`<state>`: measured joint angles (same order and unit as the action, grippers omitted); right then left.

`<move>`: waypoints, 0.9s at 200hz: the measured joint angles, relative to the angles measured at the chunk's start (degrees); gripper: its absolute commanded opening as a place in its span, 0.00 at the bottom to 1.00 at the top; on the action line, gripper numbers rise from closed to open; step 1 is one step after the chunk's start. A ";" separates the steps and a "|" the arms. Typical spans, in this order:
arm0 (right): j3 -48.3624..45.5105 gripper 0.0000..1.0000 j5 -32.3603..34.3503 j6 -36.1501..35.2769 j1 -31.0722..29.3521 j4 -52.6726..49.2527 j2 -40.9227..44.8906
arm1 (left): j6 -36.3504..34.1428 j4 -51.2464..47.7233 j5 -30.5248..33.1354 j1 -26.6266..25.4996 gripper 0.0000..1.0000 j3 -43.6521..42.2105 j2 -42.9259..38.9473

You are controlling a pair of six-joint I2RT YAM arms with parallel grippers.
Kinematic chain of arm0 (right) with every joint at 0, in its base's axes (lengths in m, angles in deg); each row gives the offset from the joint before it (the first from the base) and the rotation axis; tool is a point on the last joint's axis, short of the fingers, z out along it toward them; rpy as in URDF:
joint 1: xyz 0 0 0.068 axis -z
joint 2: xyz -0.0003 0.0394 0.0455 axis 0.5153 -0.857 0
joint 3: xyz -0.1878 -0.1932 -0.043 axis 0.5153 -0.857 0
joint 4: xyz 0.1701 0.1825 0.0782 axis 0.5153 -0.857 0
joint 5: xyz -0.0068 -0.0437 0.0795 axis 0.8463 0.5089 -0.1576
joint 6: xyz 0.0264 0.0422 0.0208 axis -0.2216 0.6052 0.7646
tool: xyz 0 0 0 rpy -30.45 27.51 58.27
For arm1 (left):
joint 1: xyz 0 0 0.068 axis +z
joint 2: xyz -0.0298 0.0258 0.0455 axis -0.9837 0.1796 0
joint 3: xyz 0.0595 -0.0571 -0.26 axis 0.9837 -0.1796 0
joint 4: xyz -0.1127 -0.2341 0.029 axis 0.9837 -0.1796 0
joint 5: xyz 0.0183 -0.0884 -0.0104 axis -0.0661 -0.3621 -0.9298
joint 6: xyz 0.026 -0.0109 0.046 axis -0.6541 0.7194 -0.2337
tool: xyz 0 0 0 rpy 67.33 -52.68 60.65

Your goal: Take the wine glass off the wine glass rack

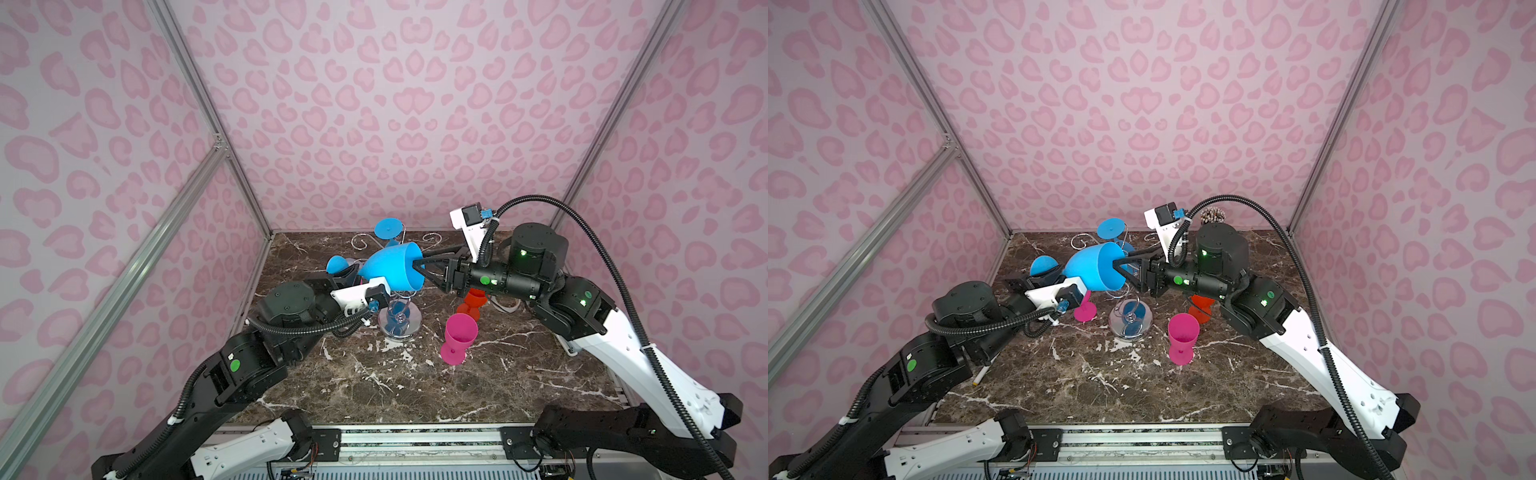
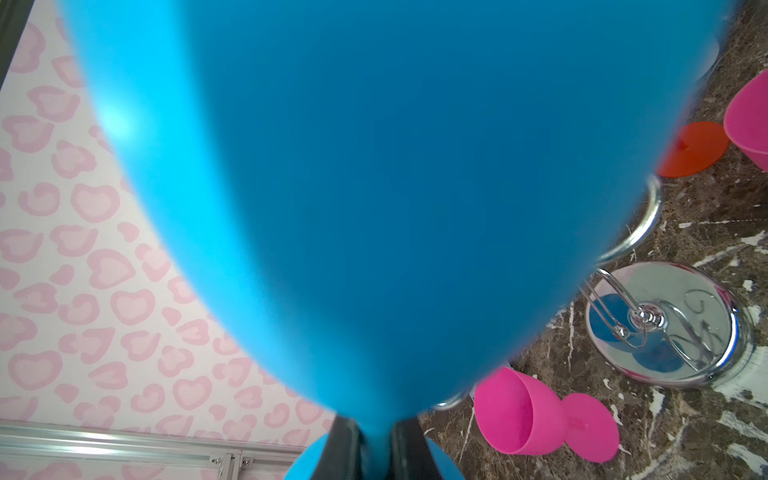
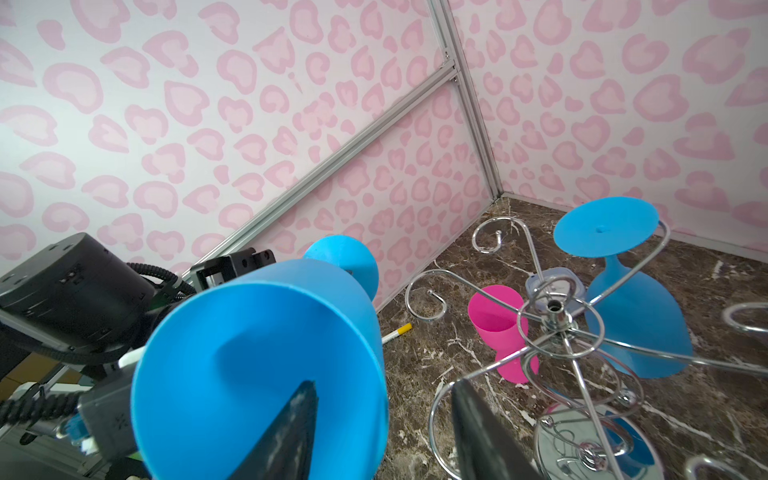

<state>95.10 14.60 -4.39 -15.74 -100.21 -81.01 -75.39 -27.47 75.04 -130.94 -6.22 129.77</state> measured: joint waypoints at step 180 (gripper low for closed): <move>-2.51 0.00 2.84 2.10 0.00 1.81 0.74 | 1.81 0.09 0.37 -0.46 0.97 -0.70 -3.30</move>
<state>92.58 17.44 -2.29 -15.74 -98.39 -80.27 -73.58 -27.38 75.42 -131.40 -6.92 126.47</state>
